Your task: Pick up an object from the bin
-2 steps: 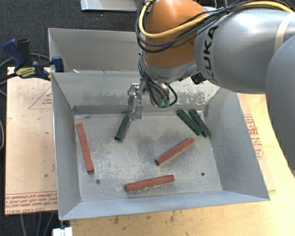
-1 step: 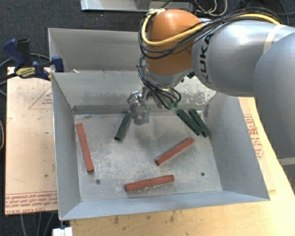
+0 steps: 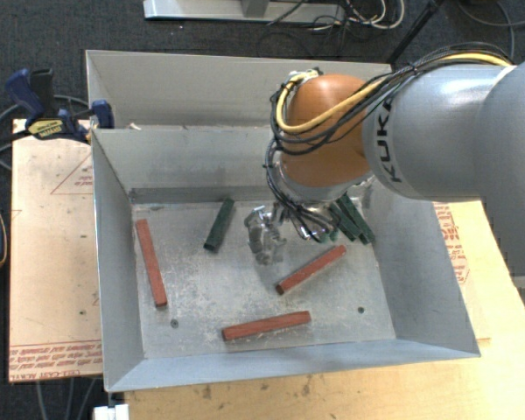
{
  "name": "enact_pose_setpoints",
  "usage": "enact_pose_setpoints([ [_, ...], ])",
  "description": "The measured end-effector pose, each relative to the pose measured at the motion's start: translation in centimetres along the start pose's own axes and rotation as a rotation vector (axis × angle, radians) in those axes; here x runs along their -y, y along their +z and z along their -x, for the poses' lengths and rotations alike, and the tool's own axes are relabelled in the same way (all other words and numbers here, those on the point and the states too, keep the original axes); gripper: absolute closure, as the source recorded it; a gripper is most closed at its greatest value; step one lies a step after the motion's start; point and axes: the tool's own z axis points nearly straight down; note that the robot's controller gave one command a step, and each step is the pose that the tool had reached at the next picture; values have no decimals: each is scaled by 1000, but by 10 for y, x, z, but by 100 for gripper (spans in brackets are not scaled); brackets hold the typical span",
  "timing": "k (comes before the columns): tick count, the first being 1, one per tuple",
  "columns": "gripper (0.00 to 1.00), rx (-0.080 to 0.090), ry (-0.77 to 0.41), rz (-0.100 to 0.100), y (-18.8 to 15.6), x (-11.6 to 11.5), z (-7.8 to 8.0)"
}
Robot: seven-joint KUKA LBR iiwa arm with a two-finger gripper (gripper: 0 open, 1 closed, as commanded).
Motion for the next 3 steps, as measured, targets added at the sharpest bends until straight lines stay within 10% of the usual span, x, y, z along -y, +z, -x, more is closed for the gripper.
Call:
enact_pose_setpoints([
  [1, 0, 9, -1, 0, -3, -1, 4],
  [2, 0, 9, -541, -2, 41, 15, 22],
  [3, 0, 14, -516, -9, -22, 98, 8],
])
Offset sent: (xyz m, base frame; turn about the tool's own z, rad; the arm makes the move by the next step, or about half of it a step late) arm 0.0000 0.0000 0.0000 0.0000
